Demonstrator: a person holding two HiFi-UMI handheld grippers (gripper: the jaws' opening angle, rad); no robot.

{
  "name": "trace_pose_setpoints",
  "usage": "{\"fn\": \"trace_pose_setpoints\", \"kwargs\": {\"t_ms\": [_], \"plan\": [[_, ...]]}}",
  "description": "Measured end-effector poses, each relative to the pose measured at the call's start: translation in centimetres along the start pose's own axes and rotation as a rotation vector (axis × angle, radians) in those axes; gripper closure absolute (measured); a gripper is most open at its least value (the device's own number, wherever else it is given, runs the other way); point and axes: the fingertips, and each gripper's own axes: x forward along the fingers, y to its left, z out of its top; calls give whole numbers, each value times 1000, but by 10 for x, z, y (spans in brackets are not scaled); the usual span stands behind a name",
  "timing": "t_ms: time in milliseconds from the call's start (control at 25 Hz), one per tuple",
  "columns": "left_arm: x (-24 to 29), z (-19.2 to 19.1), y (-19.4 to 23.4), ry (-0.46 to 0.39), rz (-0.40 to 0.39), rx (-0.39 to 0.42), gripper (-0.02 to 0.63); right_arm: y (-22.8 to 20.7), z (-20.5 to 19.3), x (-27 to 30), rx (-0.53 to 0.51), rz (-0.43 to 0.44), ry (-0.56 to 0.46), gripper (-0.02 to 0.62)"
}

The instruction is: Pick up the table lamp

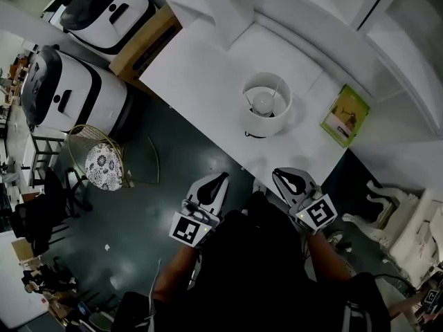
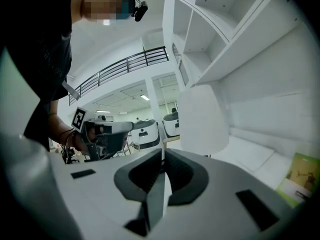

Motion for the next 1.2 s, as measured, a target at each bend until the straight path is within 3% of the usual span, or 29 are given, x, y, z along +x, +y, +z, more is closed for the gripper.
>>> {"fn": "trace_pose_setpoints", "kwargs": {"t_ms": [240, 440, 840, 1040, 1200], "plan": [[12, -9, 7, 14, -1, 39, 588, -32, -22, 12, 76, -32, 27, 555], [22, -32, 17, 75, -23, 81, 588, -49, -37, 29, 45, -52, 39, 555], [51, -71, 29, 111, -88, 67, 588, -76, -77, 55, 41, -122, 82, 554], [53, -90, 42, 126, -72, 6, 588, -81, -97, 62, 49, -154, 99, 554], [58, -103, 49, 125, -74, 9, 588, -91, -111, 67, 36, -172, 115, 554]]}}
